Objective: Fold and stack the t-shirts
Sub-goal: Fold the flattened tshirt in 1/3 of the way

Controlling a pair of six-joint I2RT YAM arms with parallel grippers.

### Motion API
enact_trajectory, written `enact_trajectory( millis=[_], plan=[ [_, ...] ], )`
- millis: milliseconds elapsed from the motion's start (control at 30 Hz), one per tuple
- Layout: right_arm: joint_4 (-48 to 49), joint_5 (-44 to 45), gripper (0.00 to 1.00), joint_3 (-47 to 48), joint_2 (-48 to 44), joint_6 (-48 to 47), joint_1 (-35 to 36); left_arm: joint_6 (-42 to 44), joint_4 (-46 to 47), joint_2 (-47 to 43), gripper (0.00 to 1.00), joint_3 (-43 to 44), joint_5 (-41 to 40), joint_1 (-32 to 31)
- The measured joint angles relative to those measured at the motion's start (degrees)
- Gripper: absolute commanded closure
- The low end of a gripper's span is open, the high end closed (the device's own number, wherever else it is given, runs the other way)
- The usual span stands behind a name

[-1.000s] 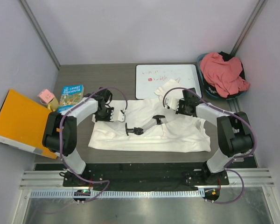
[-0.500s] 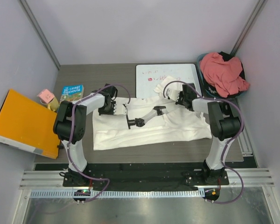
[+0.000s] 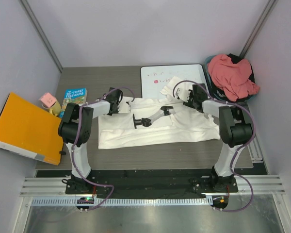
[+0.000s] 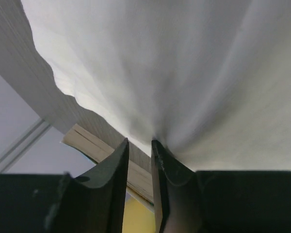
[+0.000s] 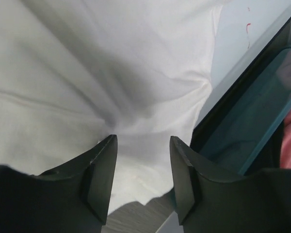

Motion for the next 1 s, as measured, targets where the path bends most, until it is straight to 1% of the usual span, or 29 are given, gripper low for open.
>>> enact_trajectory(
  millis=[33,67,133,200,300,367,400,433,500,533,600,633,667,800,1000],
  plan=[
    [-1.46,-0.39,0.41,-0.55,-1.73,0.37,-0.07,-0.07,1.11,-0.15,0.54,-0.59,-0.50,0.00],
    [-2.97,-0.76,0.38,-0.98,-3.54,0.61,-0.11,-0.26,2.23,-0.66,0.50,-1.38,-1.11,0.00],
    [-5.42,-1.62,0.36,-1.38,-7.30,1.09,-0.07,-0.17,3.06,-2.47,0.43,-2.69,-1.60,0.00],
    [-7.78,-2.47,0.36,-1.42,-12.07,1.44,0.24,-0.20,3.15,-5.62,0.40,-3.98,-2.01,0.00],
    [-11.30,-4.61,0.36,-1.51,-19.23,0.81,0.52,-0.24,2.34,-11.43,0.40,-4.90,-1.51,0.00],
    [-13.88,-6.62,0.36,-2.56,-24.24,-1.16,0.63,-0.28,0.52,-16.35,0.36,-5.42,0.96,-0.09],
    [-14.86,-7.41,0.36,-3.82,-26.62,-2.21,0.79,-0.26,-0.63,-19.08,0.33,-5.95,2.47,-0.17],
    [-15.85,-8.24,0.36,-5.57,-28.81,-3.74,0.85,-0.22,-1.73,-21.86,0.26,-6.91,4.00,-0.35],
    [-18.78,-9.79,0.36,-9.49,-32.11,-6.40,0.96,-0.09,-3.48,-27.21,0.20,-9.92,7.30,-0.94],
    [-21.22,-10.64,0.35,-11.80,-33.48,-7.76,1.03,0.20,-4.37,-29.11,0.14,-11.45,8.74,-1.36],
    [-26.36,-12.04,0.35,-16.09,-35.39,-9.97,1.20,0.57,-6.80,-32.30,0.11,-15.21,12.02,-2.43],
    [-28.39,-12.44,0.35,-17.55,-36.09,-10.71,1.25,0.85,-8.15,-33.16,0.06,-16.96,13.64,-2.82],
    [-30.97,-12.79,0.35,-19.52,-37.03,-11.78,1.29,1.33,-9.81,-33.62,0.03,-18.53,15.26,-3.26],
    [-38.25,-13.27,0.34,-23.43,-41.64,-14.23,1.49,2.58,-16.41,-34.73,0.00,-22.47,20.04,-3.69],
    [-44.09,-13.31,0.34,-23.80,-47.69,-16.24,1.49,4.13,-24.00,-40.00,0.00,-22.84,26.25,-3.69]
  ],
)
